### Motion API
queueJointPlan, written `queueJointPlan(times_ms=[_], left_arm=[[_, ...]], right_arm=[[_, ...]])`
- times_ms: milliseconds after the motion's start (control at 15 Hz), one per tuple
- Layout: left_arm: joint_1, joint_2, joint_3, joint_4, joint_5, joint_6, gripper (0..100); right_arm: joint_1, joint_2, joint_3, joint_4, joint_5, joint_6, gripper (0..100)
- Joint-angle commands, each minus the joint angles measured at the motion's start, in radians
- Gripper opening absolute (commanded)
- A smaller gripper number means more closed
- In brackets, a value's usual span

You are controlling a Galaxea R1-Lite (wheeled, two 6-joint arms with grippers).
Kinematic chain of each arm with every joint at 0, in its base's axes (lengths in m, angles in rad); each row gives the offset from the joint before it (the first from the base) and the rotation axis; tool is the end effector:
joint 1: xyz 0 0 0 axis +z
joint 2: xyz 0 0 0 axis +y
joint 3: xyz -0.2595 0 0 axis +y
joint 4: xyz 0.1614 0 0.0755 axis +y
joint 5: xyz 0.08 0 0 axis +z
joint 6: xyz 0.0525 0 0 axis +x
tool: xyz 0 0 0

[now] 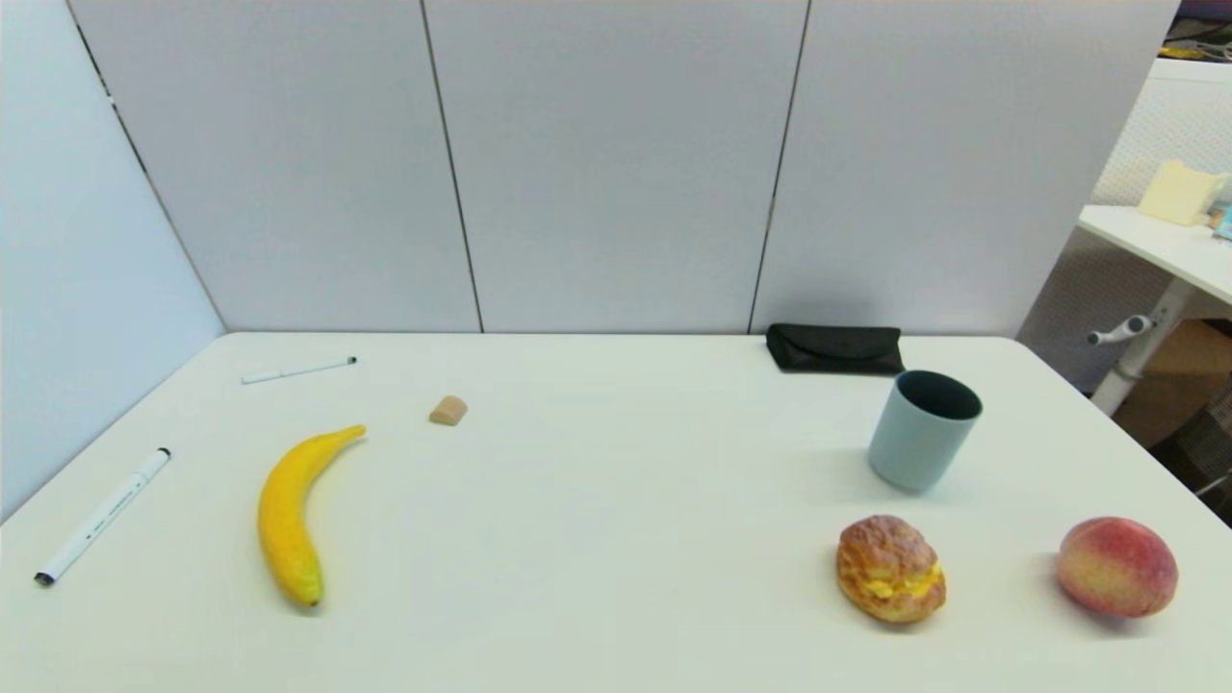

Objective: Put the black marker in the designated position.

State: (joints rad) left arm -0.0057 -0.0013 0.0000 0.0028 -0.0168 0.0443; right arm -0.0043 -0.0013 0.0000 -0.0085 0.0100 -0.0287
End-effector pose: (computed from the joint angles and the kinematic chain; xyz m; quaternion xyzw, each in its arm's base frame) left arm 0.0343 -0.0011 0.0752 0.0221 0.0005 -0.0113 0.9997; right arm 0.0343 0.0004 0.0767 -0.0144 -0.0049 0.0028 0.9999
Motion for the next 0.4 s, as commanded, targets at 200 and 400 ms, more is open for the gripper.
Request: queueJointPlan(times_ms=[200, 400], left_arm=[[0.0, 0.001, 0.0, 0.0, 0.0, 0.0, 100], [0.0, 0.001, 0.0, 0.0, 0.0, 0.0, 100]], right_arm=[[0.0, 0.001, 0.0, -0.001, 0.001, 0.02, 100], [0.0, 0.001, 0.0, -0.001, 0.001, 0.026, 100]])
